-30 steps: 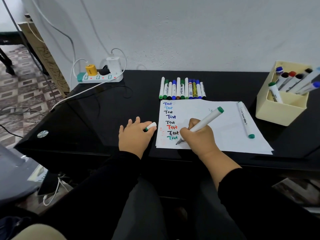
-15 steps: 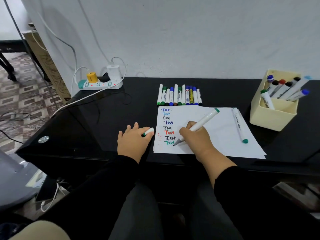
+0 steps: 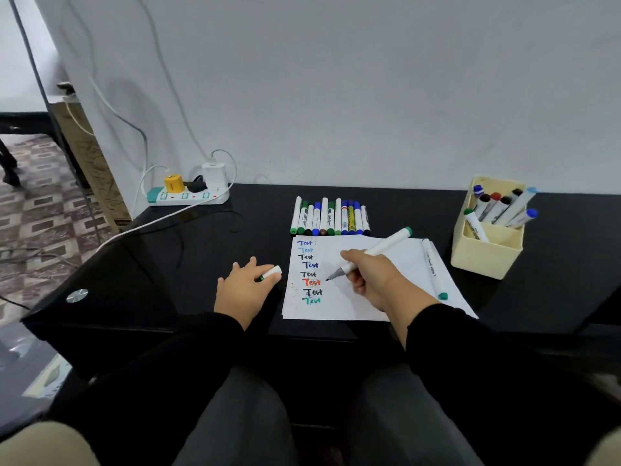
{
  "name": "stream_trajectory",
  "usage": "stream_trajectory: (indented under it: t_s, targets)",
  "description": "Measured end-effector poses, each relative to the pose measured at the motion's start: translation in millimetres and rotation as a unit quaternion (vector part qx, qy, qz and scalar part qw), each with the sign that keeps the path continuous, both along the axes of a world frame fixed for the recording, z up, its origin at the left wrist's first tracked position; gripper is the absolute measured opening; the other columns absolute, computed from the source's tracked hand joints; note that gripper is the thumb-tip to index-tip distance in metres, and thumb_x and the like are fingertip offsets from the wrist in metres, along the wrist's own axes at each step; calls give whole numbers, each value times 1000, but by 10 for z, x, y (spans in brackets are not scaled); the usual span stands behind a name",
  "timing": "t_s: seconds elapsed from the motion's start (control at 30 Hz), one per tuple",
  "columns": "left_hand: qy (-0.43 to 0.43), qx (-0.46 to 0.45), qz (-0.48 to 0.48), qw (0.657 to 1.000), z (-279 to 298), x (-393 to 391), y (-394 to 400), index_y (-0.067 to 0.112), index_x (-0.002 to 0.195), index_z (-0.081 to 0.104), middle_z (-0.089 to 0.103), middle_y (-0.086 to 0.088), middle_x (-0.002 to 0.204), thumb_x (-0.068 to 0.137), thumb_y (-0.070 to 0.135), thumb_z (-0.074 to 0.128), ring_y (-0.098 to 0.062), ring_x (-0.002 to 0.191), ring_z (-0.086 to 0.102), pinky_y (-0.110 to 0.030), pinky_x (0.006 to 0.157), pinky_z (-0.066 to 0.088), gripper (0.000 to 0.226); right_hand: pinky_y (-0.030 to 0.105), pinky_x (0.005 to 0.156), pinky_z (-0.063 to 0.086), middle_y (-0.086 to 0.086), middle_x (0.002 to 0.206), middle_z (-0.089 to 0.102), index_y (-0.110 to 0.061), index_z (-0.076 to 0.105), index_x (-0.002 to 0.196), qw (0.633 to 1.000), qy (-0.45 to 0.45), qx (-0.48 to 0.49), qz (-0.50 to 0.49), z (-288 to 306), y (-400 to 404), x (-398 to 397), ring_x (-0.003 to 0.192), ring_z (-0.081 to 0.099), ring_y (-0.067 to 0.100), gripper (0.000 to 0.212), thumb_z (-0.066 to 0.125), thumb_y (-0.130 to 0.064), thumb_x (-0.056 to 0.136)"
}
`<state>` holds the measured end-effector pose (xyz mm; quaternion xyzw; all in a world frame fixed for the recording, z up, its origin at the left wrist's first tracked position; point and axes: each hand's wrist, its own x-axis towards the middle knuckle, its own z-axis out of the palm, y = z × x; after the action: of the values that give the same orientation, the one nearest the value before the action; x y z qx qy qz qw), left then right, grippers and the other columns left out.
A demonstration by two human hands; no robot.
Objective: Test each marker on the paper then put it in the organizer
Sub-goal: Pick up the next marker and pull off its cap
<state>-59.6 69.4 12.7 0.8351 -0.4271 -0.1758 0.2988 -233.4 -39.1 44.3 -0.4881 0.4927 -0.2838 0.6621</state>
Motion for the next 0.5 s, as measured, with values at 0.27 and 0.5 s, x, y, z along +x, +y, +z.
stream_trajectory:
  t_s: [0.27,0.5]
  targets:
    - [168,-145,-89,971,471,-282,46,22,113,67,63,23,92,87,26,65,15,80,59,-2,68,43,27,17,38,23,-4,40,41,-16,52,66,991,-117,-5,-69,347,-48,-154,35,30,6,27,65,-23,89]
    - [257,-147,-107,949,610,-408,64,21,113,68,70,15,99,83,28,70,7,90,63,-3,65,44,31,21,44,20,-1,38,42,-14,51,64,984,-147,-78,-67,597,98,-202,34,30,9,32,61,-28,91]
